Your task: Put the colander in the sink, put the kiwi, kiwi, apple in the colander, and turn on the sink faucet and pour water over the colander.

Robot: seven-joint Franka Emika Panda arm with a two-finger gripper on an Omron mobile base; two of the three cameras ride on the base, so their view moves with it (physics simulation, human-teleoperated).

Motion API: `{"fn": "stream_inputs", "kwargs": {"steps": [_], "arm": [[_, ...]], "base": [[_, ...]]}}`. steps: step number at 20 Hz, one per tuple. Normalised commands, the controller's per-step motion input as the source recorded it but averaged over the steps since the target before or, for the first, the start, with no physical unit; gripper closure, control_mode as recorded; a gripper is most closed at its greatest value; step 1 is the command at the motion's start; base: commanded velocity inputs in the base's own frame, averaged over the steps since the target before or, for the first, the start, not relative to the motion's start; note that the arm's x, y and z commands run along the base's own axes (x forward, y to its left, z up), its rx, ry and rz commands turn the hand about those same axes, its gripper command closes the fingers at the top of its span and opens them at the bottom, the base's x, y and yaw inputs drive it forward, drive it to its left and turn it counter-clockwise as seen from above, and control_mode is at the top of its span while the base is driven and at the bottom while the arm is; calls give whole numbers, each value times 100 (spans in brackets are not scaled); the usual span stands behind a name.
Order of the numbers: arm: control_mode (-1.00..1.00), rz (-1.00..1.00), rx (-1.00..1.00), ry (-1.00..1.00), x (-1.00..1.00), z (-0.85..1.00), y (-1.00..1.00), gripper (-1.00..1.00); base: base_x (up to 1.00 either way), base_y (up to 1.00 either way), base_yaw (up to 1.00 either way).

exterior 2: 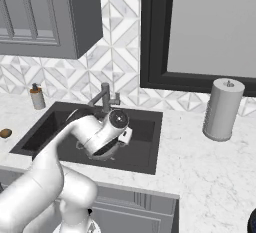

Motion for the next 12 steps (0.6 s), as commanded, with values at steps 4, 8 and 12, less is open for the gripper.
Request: {"fn": "stream_inputs", "kwargs": {"steps": [4, 8, 12], "arm": [[-100, 0, -32, -1, -93, 91, 20, -100], [-100, 0, -29, 11, -71, 85, 48, -100], [-100, 8, -9, 4, -68, 55, 49, -100]], "base": [[0, 0, 0], [0, 0, 0], [0, 0, 0]]}}
